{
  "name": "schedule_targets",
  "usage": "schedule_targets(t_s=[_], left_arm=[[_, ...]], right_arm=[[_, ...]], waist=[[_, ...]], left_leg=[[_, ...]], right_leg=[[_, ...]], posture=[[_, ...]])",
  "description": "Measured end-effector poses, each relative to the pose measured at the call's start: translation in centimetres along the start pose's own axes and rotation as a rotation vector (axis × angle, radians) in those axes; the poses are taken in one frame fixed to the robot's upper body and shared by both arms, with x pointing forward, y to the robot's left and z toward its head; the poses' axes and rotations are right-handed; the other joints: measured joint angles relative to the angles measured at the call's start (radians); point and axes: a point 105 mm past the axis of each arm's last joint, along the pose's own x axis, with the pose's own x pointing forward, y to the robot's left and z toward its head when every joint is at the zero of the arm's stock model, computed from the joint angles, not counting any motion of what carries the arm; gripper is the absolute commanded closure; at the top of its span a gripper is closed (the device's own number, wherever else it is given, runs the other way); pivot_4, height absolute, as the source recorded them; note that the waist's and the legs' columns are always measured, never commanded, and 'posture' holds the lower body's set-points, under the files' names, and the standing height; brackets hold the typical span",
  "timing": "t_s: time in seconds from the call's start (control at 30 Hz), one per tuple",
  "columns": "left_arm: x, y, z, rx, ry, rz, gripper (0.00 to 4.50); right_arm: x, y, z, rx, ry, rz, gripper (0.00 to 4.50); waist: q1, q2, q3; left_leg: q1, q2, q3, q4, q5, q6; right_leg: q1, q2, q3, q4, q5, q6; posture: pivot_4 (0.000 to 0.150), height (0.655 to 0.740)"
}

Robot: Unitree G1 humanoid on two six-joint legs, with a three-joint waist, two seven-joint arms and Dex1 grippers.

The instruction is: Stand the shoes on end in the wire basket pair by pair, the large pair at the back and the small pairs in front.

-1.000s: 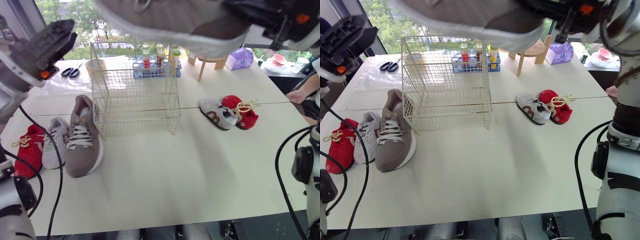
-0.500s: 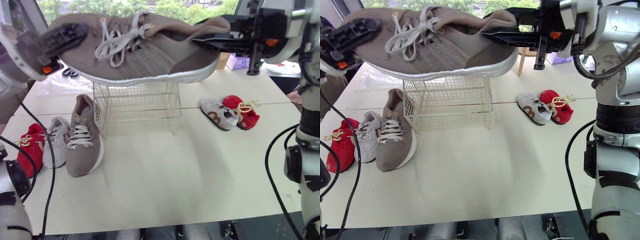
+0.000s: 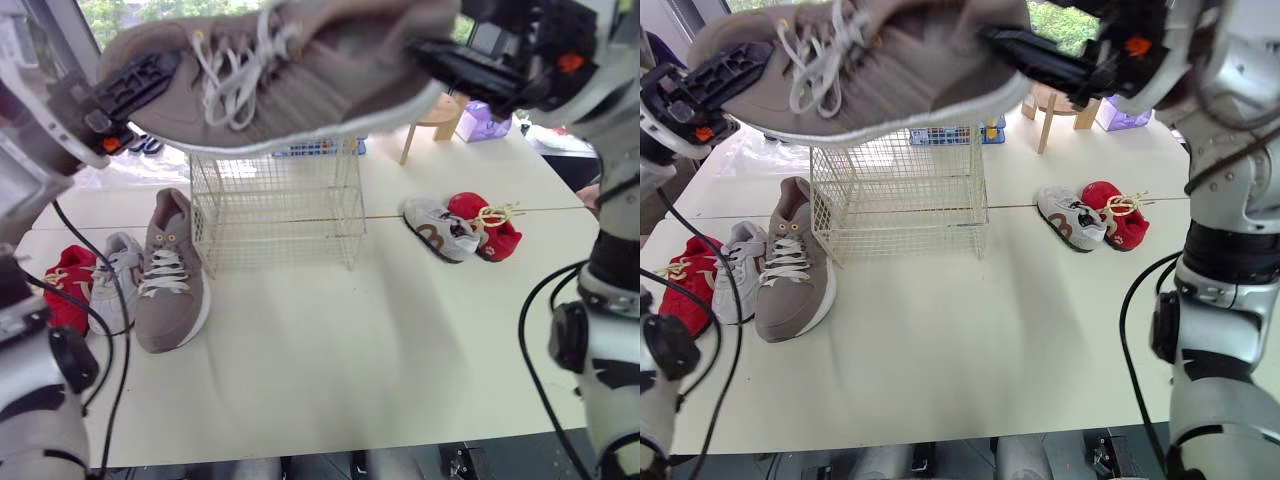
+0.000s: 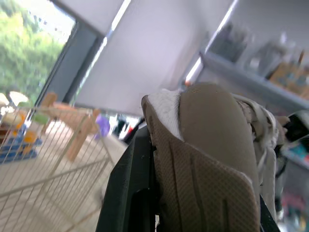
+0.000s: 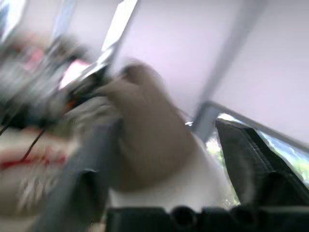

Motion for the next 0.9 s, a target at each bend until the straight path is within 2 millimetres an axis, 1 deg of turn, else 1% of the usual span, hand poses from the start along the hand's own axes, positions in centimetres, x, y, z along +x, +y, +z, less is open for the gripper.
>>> schedule_targets(t_s=[0.03,0.07,0.13,0.17,0.2,0.27,0.37,0.43,0.5,0.57,0.63,0.77,0.83,0.9], left_arm=[[-0.3,0.1,0.0,-0.027,-0.058,0.008,3.97],[-0.6,0.2,0.0,-0.04,-0.113,0.022,3.97],[-0.5,-0.1,0.0,-0.055,-0.194,0.023,3.97],[-0.2,-0.4,-0.1,-0.069,-0.234,0.012,3.97],[0.1,-0.6,-0.2,-0.089,-0.284,-0.002,3.97],[0.4,-0.6,-0.4,-0.117,-0.344,-0.008,3.97],[1.2,-0.2,-1.3,-0.156,-0.379,-0.007,3.97],[2.1,-0.1,-2.3,-0.187,-0.372,-0.014,3.97],[2.6,0.0,-2.9,-0.189,-0.354,-0.011,3.97],[2.6,0.1,-3.1,-0.191,-0.357,-0.006,3.97],[2.6,0.2,-3.7,-0.183,-0.338,-0.002,3.97],[3.1,0.9,-7.1,-0.187,-0.228,0.034,3.97],[3.0,1.2,-7.8,-0.188,-0.216,0.043,3.97],[3.1,1.1,-7.8,-0.176,-0.216,0.04,3.97]], right_arm=[[-1.3,-1.4,-0.8,0.105,-0.048,-0.108,0.04],[-2.2,-2.2,-1.8,0.211,-0.095,-0.189,0.04],[-2.7,-2.5,-3.3,0.373,-0.177,-0.273,0.04],[-2.7,-2.3,-4.1,0.453,-0.215,-0.297,0.04],[-2.1,-1.6,-5.3,0.541,-0.235,-0.303,0.04],[-0.8,-0.3,-7.0,0.636,-0.231,-0.292,0.04],[2.2,2.3,-7.9,0.739,-0.258,-0.225,0.04],[4.5,4.3,-7.9,0.76,-0.241,-0.141,0.04],[5.8,5.5,-7.2,0.741,-0.233,-0.079,0.04],[5.8,5.6,-6.7,0.725,-0.242,-0.072,0.04],[5.8,5.5,-6.7,0.717,-0.246,-0.076,0.04],[5.9,5.4,-6.8,0.714,-0.245,-0.068,0.04],[5.9,5.3,-7.1,0.721,-0.237,-0.073,0.04],[5.9,5.2,-7.2,0.722,-0.237,-0.078,0.55]], waist=[[0.0,0.0,0.0],[0.0,0.0,0.0],[-0.002,0.0,0.0],[-0.002,0.001,0.0],[-0.004,0.001,0.0],[-0.005,0.001,0.0],[-0.002,0.001,0.0],[0.0,0.001,0.0],[0.003,0.001,0.0],[0.002,0.001,0.0],[-0.001,0.001,0.0],[-0.002,0.001,0.0],[-0.004,0.001,0.0],[-0.006,0.001,0.0]], left_leg=[[0.0,0.0,0.0,0.0,0.0,0.0],[-0.001,-0.001,0.0,0.0,0.0,-0.001],[0.0,0.0,0.0,-0.001,0.0,-0.001],[0.0,0.0,0.0,-0.001,0.001,-0.001],[0.0,0.0,0.001,-0.001,0.001,-0.001],[0.0,-0.001,0.001,-0.001,0.001,-0.001],[0.0,-0.002,0.001,-0.001,0.001,-0.001],[-0.001,-0.003,0.001,0.0,0.001,-0.001],[-0.001,-0.003,0.0,0.001,0.0,0.0],[-0.001,-0.003,0.0,0.001,0.0,0.0],[0.0,-0.003,0.0,0.001,0.0,0.0],[0.0,-0.003,0.0,0.001,0.0,0.0],[0.0,-0.003,0.0,0.001,0.0,0.0],[0.0,-0.003,0.0,0.0,0.0,0.0]], right_leg=[[-0.001,-0.001,0.0,0.0,0.0,0.0],[-0.002,-0.001,0.0,0.001,0.0,0.0],[-0.002,-0.001,0.001,0.001,0.0,0.0],[-0.002,0.0,0.001,0.001,0.0,0.0],[-0.002,0.001,0.0,0.002,0.0,0.0],[-0.002,0.003,0.0,0.002,0.0,0.0],[-0.002,0.005,0.0,0.002,0.0,0.0],[-0.002,0.005,0.0,0.002,0.001,0.001],[0.0,0.006,0.0,0.001,0.001,0.001],[0.001,0.006,0.0,0.0,0.001,0.001],[0.001,0.006,0.0,0.0,0.001,0.001],[0.001,0.008,0.0,0.0,0.001,0.001],[0.001,0.008,0.0,0.0,0.001,0.001],[0.0,0.008,0.0,0.0,0.001,0.001]], posture=[[0.15,0.74],[0.15,0.74],[0.15,0.74],[0.15,0.74],[0.15,0.74],[0.15,0.74],[0.15,0.74],[0.15,0.74],[0.15,0.74],[0.15,0.74],[0.15,0.74],[0.15,0.74],[0.15,0.74],[0.15,0.74]])
